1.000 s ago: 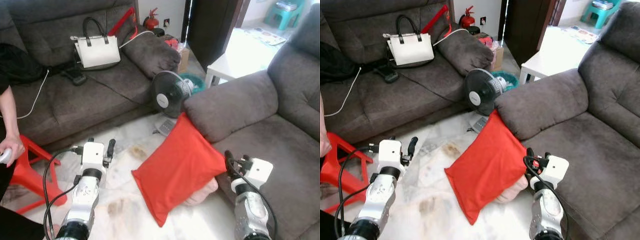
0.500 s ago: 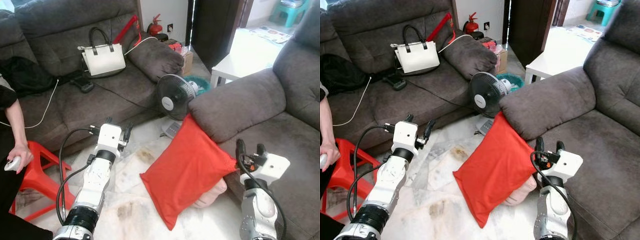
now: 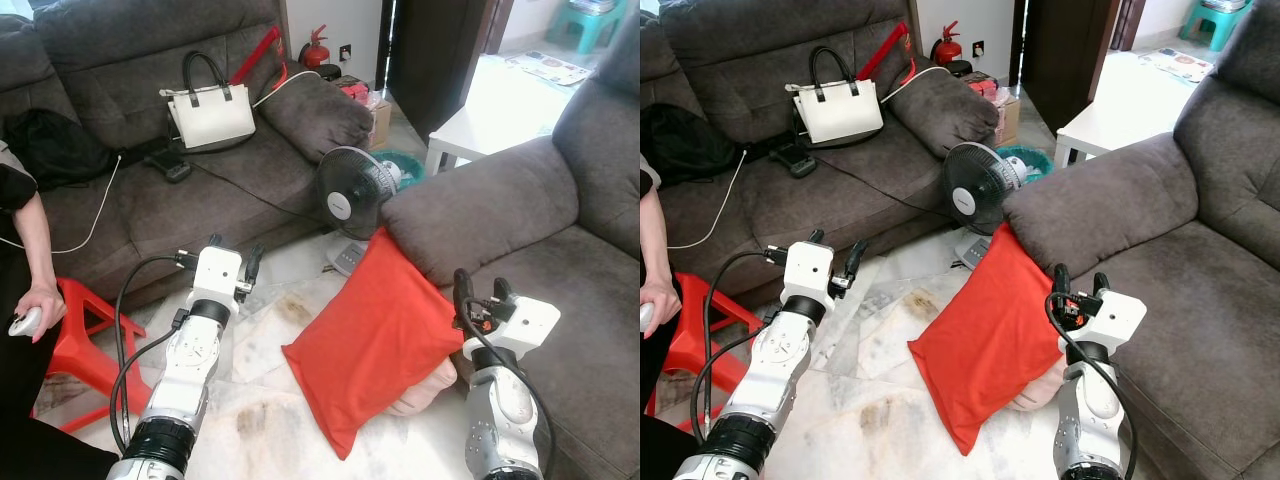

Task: Move the pillow to the sofa from floor

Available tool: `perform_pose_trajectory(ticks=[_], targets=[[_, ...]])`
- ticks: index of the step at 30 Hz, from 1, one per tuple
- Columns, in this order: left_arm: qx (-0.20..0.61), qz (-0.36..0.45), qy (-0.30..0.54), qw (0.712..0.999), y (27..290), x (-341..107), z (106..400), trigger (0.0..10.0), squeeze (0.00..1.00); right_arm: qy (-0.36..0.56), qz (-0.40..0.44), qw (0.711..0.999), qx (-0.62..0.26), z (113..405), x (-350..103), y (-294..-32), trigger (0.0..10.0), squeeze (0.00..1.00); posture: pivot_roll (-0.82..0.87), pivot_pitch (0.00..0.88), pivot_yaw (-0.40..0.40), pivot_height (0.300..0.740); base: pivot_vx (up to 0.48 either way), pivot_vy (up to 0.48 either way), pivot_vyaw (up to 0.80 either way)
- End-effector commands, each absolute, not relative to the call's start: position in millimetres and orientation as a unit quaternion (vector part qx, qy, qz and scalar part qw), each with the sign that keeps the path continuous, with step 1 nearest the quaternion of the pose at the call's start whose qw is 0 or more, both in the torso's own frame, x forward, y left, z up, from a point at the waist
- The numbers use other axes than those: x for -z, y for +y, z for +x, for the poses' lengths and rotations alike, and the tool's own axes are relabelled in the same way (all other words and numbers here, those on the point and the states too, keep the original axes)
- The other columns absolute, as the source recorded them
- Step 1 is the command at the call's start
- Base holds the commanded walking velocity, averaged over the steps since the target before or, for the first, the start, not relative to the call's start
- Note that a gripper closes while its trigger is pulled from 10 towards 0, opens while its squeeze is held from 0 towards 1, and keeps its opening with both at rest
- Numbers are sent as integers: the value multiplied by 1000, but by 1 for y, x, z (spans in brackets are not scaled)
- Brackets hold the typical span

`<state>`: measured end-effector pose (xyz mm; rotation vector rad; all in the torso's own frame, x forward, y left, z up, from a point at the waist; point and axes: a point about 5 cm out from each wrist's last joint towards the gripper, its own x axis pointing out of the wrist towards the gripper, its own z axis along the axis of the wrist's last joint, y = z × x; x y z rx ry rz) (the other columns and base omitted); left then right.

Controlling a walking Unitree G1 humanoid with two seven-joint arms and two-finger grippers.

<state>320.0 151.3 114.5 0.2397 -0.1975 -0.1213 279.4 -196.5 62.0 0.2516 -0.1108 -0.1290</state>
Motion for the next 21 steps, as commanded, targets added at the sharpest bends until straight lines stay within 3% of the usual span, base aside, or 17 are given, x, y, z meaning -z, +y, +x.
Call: perform_pose_trajectory(ticks=[1,13,16,21], targets=[[58,118,-103,986,152,-118,320,10000,0,-56,129,988,60,283,-65,-194,10000,0,96,32,58,740,0,0,0],[64,116,-98,986,150,-119,320,10000,0,-42,127,989,68,281,-63,-197,10000,0,95,59,57,740,0,0,-66],[63,117,-99,986,151,-120,319,10000,0,-45,130,988,65,282,-64,-195,10000,0,100,61,56,740,244,0,-748],[62,116,-99,986,152,-120,318,10000,0,-49,125,989,63,283,-65,-194,10000,0,103,63,55,740,250,0,0]])
